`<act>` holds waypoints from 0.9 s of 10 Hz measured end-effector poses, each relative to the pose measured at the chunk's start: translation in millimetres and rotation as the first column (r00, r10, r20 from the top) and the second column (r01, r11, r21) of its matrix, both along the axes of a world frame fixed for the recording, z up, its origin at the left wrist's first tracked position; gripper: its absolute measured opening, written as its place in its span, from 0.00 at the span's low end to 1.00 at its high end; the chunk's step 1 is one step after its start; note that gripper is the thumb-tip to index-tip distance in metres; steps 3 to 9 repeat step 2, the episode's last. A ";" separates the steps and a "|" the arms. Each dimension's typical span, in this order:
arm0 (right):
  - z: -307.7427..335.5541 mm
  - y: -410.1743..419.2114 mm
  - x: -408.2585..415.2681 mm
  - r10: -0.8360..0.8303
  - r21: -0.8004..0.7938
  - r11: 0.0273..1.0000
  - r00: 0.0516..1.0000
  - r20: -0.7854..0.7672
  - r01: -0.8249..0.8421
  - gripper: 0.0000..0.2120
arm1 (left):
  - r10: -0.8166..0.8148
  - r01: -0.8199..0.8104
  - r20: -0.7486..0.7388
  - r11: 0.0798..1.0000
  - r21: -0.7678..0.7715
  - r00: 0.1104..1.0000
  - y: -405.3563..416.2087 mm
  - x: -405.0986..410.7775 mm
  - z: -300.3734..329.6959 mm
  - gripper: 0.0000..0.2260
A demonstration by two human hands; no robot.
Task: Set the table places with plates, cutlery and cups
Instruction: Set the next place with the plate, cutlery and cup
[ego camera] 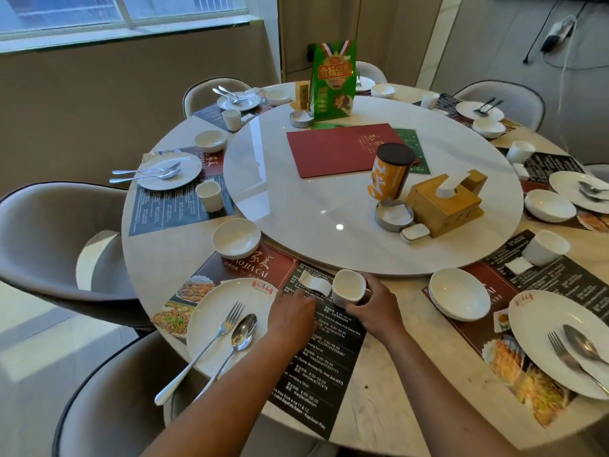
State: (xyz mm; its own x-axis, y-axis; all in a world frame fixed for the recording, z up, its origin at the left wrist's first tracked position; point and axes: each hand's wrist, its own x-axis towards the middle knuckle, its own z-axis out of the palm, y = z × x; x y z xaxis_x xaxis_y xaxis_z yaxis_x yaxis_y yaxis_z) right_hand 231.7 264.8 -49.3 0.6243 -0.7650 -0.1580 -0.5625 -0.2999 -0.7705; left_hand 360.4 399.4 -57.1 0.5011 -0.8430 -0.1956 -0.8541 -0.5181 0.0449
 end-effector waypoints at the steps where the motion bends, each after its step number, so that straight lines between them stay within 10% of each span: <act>1: 3.4 2.5 -2.9 0.002 0.015 1.000 1.000 -0.022 -0.001 0.40 | 0.002 -0.002 -0.014 1.000 0.011 1.000 2.4 -2.9 4.3 0.21; 9: 14.2 9.7 -11.2 -0.016 0.012 1.000 0.999 -0.033 0.017 0.48 | 0.020 -0.020 0.011 0.999 -0.026 1.000 6.9 -9.7 14.3 0.21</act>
